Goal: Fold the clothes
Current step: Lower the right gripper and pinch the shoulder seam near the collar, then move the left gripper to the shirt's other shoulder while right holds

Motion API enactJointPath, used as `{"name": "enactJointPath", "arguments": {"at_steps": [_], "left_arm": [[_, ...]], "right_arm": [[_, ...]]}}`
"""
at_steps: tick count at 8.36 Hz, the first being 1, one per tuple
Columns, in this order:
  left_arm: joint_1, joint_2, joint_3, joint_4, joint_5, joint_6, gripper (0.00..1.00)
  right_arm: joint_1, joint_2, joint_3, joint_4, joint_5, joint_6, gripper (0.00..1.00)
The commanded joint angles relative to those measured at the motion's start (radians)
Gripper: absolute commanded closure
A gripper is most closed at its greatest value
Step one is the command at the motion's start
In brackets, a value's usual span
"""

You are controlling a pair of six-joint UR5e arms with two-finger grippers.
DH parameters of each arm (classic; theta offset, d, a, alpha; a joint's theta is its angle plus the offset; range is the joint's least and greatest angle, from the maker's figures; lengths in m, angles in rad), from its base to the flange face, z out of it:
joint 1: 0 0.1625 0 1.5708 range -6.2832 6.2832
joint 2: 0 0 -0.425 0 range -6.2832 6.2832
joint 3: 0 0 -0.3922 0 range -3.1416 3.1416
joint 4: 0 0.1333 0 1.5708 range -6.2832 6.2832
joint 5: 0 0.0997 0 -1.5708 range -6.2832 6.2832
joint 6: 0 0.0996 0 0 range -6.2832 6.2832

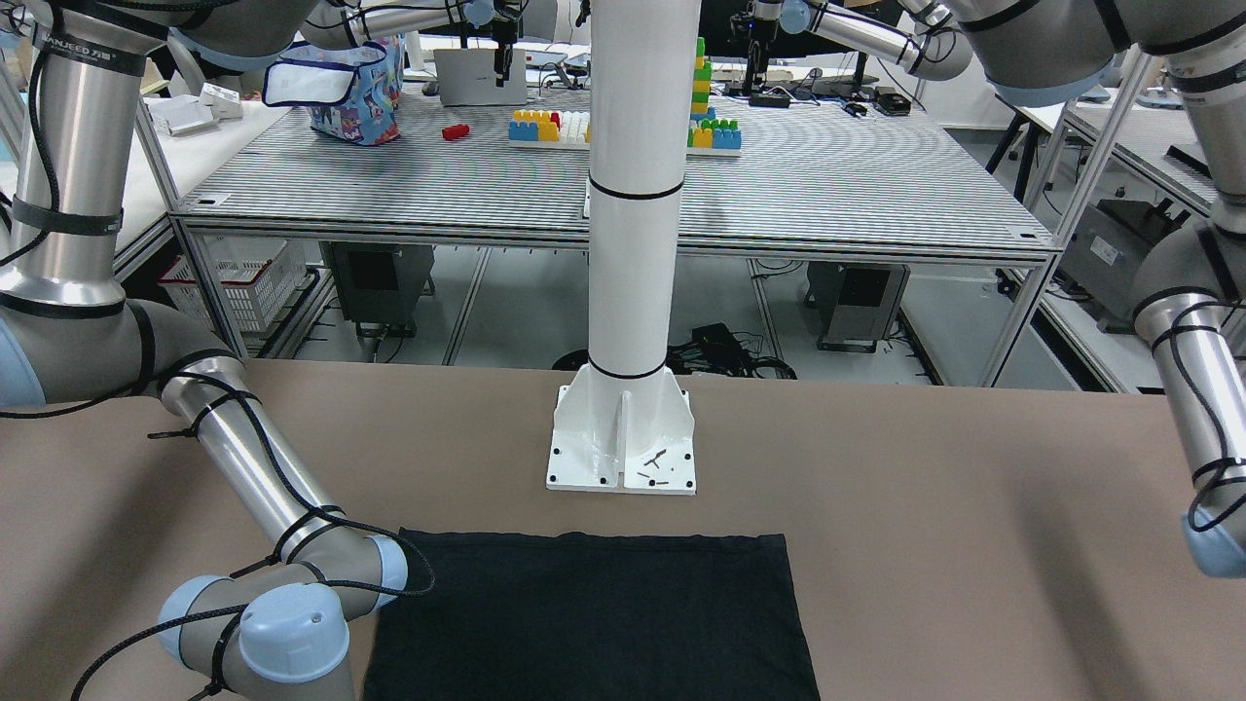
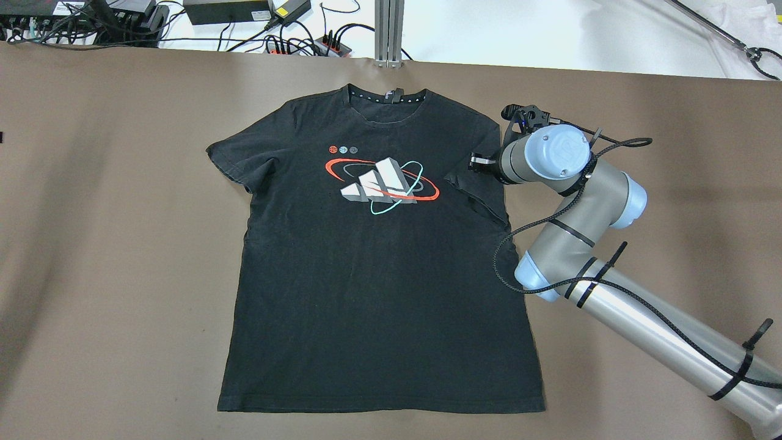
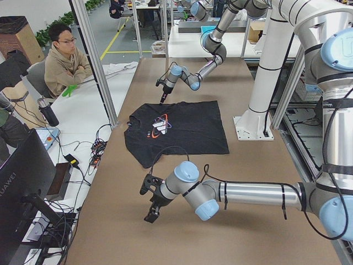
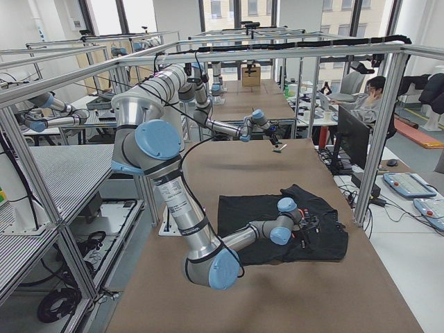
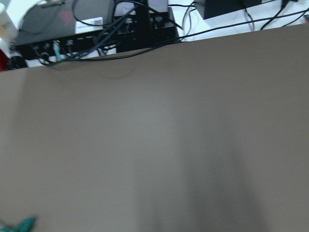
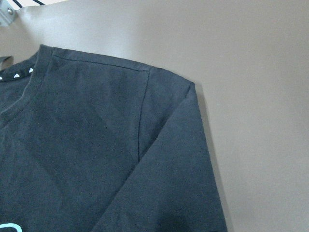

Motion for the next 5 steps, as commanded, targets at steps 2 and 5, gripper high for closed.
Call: {"name": "enactJointPath", "arguments": {"at_steps": [2,5], "left_arm": [[0.204,-0.241,0.143,-0.007,-0.022,-0.361,0.12],[0.341,-0.471,0.393,-0.045,-0.004,-0.402,0.25]], "right_arm": [[0.022,0.016,0.002,-0.002,0.015,-0.003,0.41],[0.032,0.016,0.002,-0.001,0.026,-0.004,0.42]]}}
